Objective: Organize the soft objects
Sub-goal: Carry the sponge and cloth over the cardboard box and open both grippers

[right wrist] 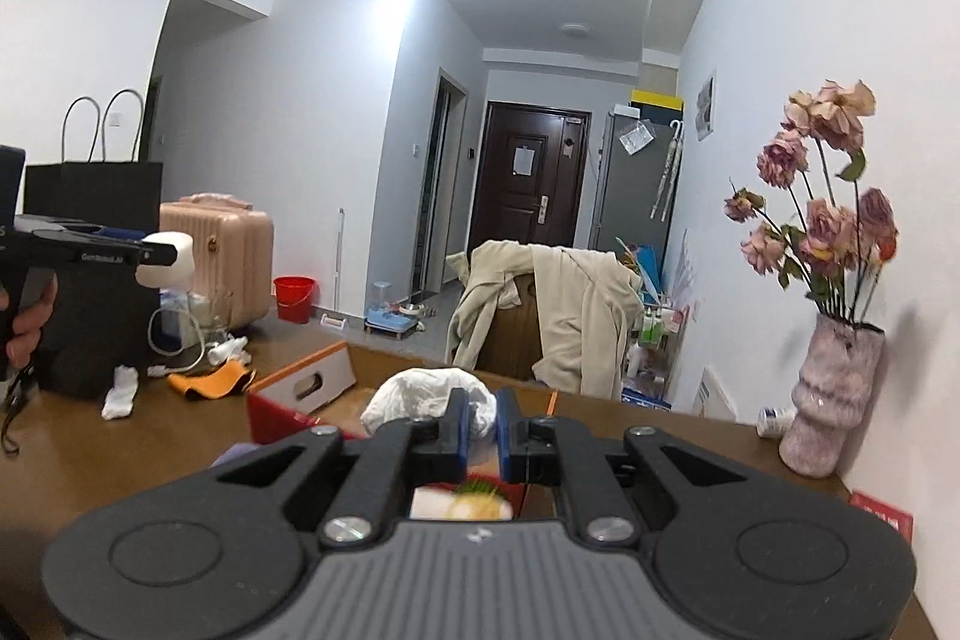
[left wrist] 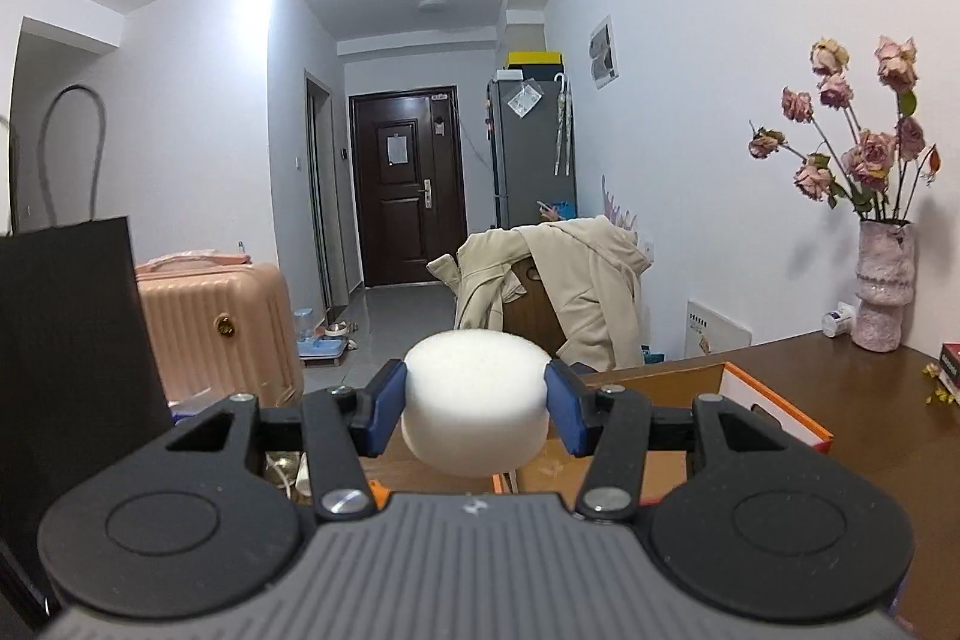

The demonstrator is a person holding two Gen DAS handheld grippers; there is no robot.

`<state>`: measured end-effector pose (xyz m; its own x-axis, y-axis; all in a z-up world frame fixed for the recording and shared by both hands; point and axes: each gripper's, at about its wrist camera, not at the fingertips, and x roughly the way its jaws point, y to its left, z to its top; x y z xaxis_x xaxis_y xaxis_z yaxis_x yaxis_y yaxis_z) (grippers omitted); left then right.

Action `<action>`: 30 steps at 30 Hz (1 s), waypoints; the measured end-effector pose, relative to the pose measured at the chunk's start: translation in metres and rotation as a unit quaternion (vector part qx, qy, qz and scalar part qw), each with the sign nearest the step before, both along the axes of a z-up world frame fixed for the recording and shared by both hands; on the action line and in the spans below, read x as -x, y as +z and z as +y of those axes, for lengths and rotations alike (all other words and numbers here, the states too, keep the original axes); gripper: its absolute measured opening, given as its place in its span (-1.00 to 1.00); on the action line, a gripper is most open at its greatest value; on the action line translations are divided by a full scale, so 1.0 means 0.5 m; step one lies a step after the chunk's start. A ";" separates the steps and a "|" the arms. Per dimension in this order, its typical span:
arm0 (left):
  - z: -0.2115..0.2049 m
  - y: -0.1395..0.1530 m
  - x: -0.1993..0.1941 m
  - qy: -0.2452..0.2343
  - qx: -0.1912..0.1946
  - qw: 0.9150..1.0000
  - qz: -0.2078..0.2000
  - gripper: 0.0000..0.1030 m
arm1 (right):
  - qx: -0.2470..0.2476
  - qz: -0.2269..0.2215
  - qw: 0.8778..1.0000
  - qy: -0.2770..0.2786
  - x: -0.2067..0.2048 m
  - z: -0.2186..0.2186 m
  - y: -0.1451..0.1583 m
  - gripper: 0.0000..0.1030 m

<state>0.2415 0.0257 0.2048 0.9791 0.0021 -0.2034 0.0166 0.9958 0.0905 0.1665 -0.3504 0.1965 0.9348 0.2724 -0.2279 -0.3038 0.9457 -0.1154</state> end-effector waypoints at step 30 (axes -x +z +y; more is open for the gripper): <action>-0.100 -0.242 -0.669 0.028 -0.007 0.961 0.274 0.05 | 0.070 0.234 0.970 0.009 -0.854 0.107 -0.213 -0.74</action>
